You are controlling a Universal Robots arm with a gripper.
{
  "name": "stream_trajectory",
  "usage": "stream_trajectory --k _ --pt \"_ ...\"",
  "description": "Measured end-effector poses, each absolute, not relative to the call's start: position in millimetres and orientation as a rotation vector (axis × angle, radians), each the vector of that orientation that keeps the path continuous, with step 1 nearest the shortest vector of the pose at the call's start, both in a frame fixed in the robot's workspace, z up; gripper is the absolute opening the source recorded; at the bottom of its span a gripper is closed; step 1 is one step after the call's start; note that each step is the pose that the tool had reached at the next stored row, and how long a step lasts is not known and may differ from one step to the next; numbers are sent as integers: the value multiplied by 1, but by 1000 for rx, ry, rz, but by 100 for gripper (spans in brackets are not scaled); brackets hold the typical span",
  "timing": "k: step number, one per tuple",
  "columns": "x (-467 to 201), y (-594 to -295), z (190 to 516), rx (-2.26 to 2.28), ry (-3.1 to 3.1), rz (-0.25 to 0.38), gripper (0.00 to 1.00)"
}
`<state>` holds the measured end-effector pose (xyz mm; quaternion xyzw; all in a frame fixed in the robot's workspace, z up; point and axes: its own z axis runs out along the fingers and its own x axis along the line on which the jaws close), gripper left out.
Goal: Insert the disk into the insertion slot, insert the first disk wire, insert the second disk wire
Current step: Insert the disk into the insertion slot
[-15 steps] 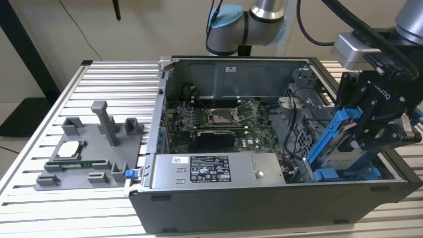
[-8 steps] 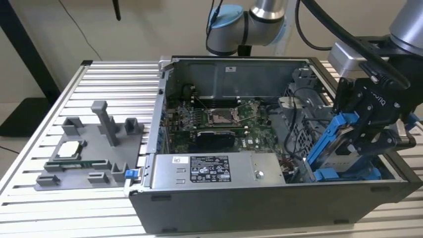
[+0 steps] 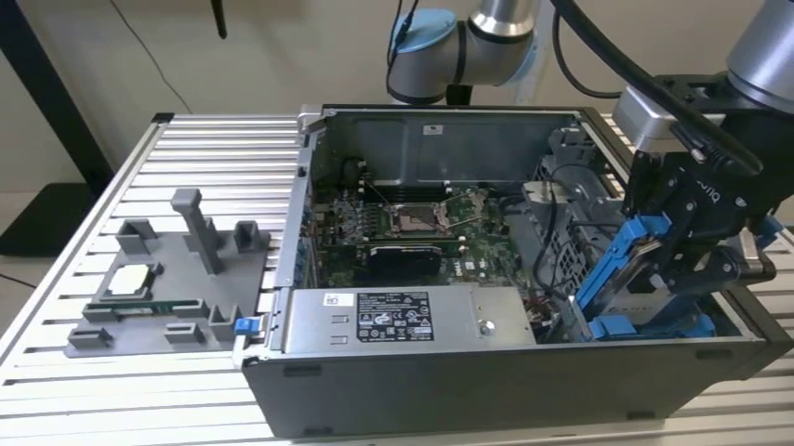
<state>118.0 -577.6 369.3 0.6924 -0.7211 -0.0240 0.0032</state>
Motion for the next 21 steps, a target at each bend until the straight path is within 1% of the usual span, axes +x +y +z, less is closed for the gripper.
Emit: stream_trajectory --k 5,6,16,21 --pt "118 -578 369 2171 -2261 -76 0" --pt "118 -578 369 2171 -2261 -76 100" --pt "118 -577 375 2171 -2261 -76 100" --pt "118 -576 385 2171 -2261 -76 100"
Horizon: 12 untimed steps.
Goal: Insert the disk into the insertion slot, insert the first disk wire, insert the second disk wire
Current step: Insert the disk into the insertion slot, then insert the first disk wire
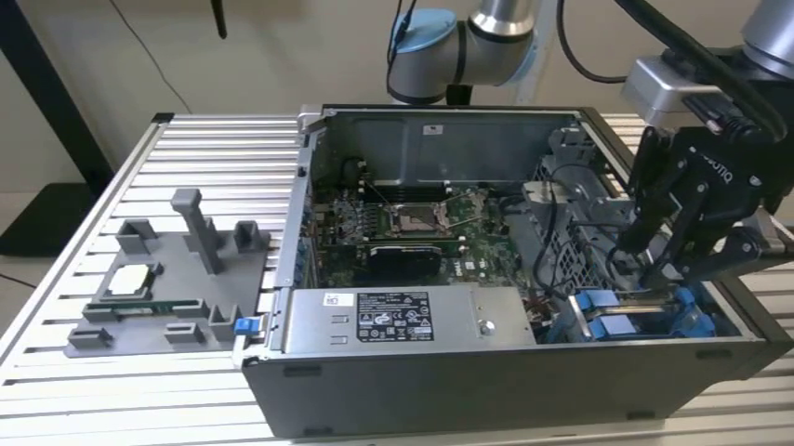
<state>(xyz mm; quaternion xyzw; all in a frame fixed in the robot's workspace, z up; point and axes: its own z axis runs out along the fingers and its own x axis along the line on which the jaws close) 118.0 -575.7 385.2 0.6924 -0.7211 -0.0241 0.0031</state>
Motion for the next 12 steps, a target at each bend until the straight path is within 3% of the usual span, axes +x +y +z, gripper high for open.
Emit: stream_trajectory --k 12 --pt "118 -567 395 2172 -2262 -78 100"
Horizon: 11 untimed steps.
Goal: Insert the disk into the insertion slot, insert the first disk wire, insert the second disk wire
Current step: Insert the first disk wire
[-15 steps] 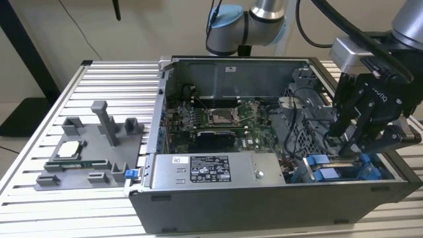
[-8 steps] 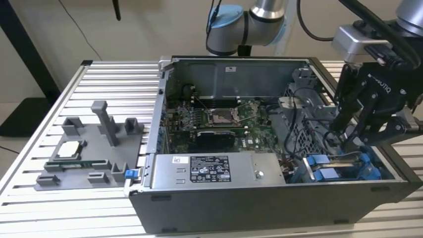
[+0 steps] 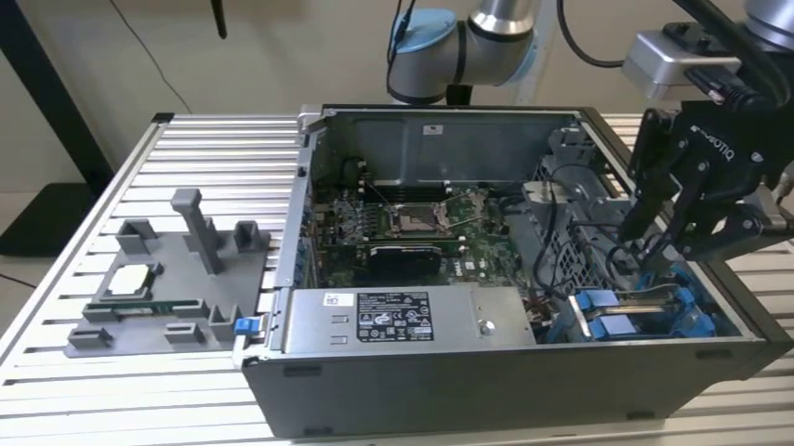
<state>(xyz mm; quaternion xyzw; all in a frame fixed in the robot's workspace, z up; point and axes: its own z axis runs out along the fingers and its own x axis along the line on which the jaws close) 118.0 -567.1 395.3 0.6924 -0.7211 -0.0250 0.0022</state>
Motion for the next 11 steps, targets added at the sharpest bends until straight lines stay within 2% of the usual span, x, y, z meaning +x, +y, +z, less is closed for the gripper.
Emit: stream_trajectory --k 6,11 --pt "118 -564 395 2196 -2282 -103 100" --pt "116 -559 393 2225 -2298 -65 100"
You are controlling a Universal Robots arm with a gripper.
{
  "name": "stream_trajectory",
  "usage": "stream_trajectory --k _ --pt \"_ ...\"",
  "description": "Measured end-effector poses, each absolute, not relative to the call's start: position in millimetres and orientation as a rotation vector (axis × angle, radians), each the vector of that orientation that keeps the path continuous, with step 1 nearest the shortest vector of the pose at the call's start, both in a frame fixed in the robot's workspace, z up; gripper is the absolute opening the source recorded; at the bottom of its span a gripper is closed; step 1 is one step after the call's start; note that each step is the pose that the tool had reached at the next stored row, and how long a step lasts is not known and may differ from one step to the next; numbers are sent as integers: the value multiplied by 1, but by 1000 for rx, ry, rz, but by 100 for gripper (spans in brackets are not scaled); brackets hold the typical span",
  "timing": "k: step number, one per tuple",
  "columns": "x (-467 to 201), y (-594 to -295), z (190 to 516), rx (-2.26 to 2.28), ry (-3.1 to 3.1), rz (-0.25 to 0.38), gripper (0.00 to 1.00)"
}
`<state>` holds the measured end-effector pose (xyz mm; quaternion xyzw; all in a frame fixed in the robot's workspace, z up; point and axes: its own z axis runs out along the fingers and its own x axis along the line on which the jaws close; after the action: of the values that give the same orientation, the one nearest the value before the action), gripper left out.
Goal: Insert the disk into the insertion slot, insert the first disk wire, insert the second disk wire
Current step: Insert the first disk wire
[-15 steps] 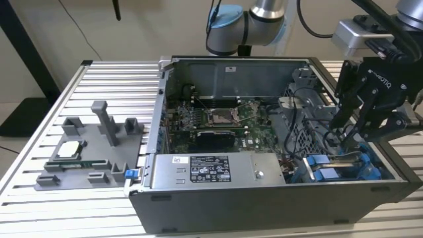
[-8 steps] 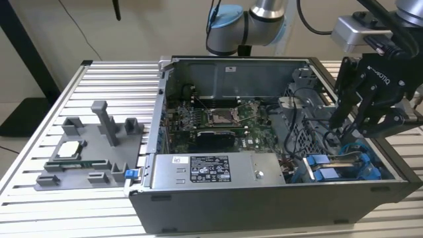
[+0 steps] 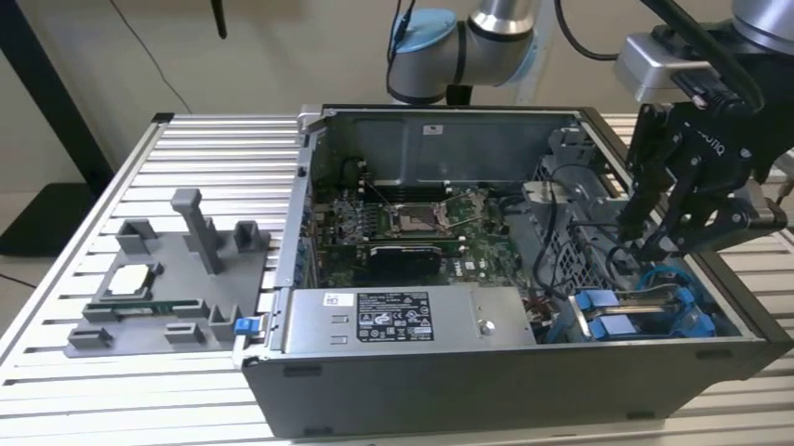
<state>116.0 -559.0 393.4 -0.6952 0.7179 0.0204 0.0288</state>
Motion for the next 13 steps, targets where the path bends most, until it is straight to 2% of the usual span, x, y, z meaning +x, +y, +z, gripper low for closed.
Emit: stream_trajectory --k 6,13 --pt "113 -546 391 -2153 2195 46 100" --pt "111 -544 388 -2156 2157 8 100"
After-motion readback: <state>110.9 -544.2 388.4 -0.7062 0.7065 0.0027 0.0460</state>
